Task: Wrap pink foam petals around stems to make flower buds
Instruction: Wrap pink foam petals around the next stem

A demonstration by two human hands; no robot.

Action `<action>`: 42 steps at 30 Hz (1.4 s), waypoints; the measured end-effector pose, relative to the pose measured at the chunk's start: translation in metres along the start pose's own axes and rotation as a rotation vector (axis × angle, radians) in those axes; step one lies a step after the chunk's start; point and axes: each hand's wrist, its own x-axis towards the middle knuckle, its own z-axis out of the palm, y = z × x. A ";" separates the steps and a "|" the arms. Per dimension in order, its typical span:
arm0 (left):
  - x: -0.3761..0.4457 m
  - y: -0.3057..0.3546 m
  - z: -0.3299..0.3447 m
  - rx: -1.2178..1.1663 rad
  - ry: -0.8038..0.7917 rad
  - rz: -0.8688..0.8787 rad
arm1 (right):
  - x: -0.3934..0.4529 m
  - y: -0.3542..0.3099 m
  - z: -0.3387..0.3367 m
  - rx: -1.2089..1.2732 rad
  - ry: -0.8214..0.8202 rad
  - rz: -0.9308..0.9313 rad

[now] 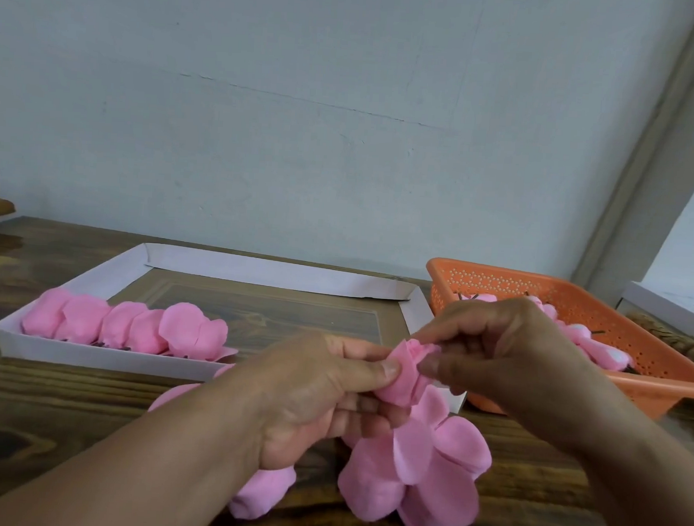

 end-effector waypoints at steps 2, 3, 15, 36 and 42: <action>-0.001 0.002 -0.002 -0.003 -0.035 -0.006 | 0.000 0.002 -0.001 0.078 -0.012 -0.007; -0.002 0.003 -0.002 -0.005 -0.057 -0.009 | -0.001 0.004 -0.002 0.133 -0.018 -0.011; -0.007 0.009 -0.005 0.044 -0.181 -0.082 | 0.001 0.015 0.002 0.422 -0.194 -0.087; -0.006 0.004 0.008 0.250 0.090 0.059 | 0.002 0.008 0.006 0.364 0.010 -0.063; -0.006 0.002 0.007 0.265 0.061 -0.021 | 0.000 0.003 0.004 0.264 0.001 -0.087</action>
